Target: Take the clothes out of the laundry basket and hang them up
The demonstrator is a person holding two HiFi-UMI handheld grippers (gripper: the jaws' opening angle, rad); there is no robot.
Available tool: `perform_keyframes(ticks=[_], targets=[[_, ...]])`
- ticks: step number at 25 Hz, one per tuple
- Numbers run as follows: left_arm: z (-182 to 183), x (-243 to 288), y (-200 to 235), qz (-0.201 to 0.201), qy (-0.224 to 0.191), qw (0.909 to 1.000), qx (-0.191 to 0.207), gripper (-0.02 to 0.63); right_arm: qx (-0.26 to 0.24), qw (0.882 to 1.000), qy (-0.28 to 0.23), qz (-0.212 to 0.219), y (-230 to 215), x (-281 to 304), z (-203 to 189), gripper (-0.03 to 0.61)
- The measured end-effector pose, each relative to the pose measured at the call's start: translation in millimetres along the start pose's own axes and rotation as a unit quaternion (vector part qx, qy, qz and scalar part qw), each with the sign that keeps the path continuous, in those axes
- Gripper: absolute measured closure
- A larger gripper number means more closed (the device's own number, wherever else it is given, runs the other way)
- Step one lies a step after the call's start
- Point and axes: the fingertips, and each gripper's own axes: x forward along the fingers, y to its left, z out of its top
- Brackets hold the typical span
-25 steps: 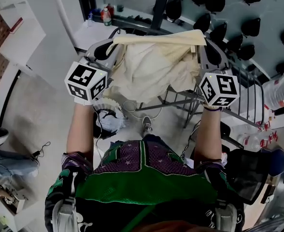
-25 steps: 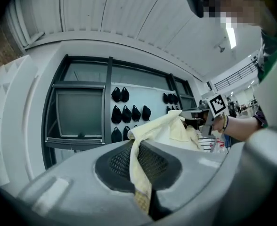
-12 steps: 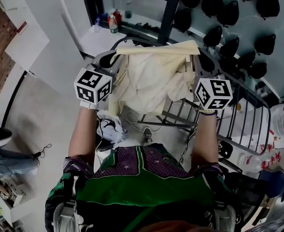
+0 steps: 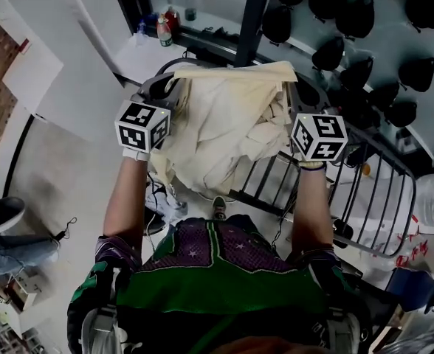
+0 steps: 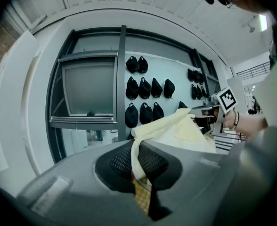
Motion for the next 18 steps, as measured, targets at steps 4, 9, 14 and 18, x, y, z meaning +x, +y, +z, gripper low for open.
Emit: perform_keyframes(ticks=[4,9,14,18], targets=[[4.4,37.6,0.8,0.010,0.005,0.9999,0.009,0.589,0.012,1.000,0.004,0.000,-33.5,20.9,-12.0,0.566],[7.1,78.1,7.1,0.018,0.013,0.9995,0.023,0.589,0.015,1.000,0.005,-0.001,-64.2,44.8,-18.4,0.566],[-16.7,117.1,13.3,0.017,0.045,0.9987,0.018,0.589,0.039,0.999,0.033,0.005,-86.1,71.3,-52.0,0.566],[-45.5,142.5,17.7,0.016,0.072,0.9973,0.000,0.589,0.057,0.997,0.059,0.011,-96.7,91.5,-85.5,0.565]])
